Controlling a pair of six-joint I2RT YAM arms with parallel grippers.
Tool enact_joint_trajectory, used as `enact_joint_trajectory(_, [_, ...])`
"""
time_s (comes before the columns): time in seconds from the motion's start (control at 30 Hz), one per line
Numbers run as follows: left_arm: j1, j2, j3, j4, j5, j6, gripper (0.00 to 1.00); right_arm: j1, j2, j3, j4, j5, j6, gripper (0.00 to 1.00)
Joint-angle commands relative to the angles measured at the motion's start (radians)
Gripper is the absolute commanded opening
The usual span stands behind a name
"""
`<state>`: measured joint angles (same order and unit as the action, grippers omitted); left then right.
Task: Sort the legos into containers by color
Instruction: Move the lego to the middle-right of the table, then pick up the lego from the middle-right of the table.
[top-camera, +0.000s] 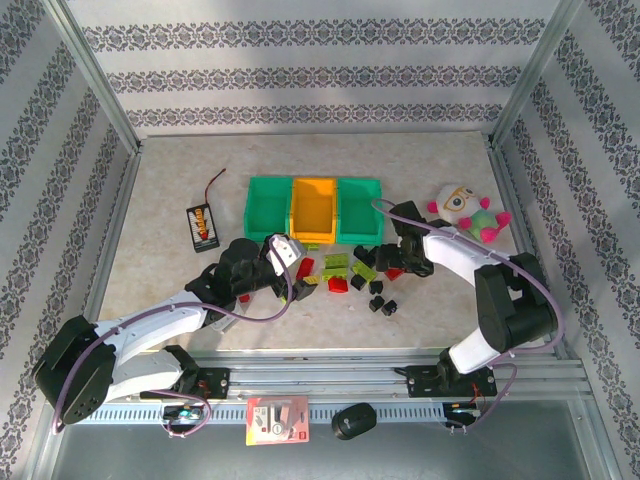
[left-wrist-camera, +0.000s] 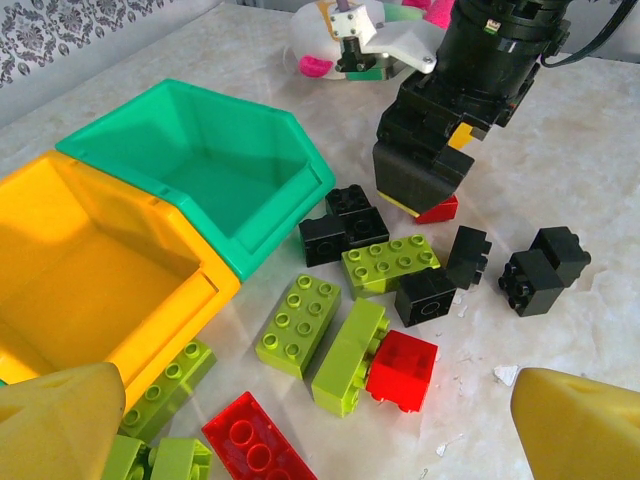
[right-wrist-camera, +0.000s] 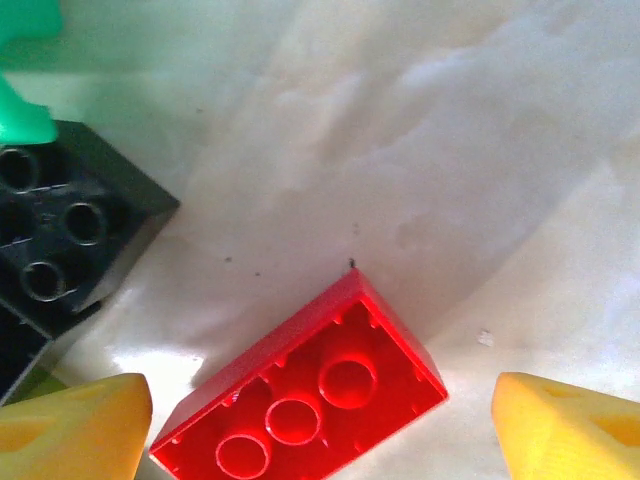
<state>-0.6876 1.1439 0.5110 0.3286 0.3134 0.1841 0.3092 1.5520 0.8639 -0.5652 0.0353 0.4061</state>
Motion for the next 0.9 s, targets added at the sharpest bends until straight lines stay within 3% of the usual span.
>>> enact_joint_trajectory(0.0, [-0.013,0.005,0.003,0.042,0.023,0.025,0.99,-0.007,-0.030,-0.021,-0.005,-0.020,0.042,0.88])
enact_joint_trajectory(0.27, [-0.013,0.019,-0.002,0.057,0.036,0.020,0.99,0.001,-0.051,-0.102,0.175,-0.013,0.260,0.88])
enact_joint_trajectory(0.33, [-0.013,0.020,-0.004,0.059,0.036,0.020,0.99,0.012,-0.043,-0.107,0.194,0.032,0.309,0.78])
enact_joint_trajectory(0.4, [-0.013,0.018,-0.005,0.059,0.036,0.021,0.99,0.037,-0.033,-0.100,0.182,0.102,0.345,0.59])
enact_joint_trajectory(0.67, [-0.013,0.012,-0.016,0.067,0.031,0.024,0.99,0.054,-0.033,-0.101,0.169,0.148,0.370,0.46])
enact_joint_trajectory(0.77, [-0.014,0.012,-0.020,0.073,0.031,0.024,0.99,0.054,-0.028,-0.099,0.169,0.146,0.364,0.46])
enact_joint_trajectory(0.87, [-0.014,0.013,-0.021,0.075,0.032,0.024,0.99,0.054,-0.013,-0.086,0.158,0.158,0.356,0.53])
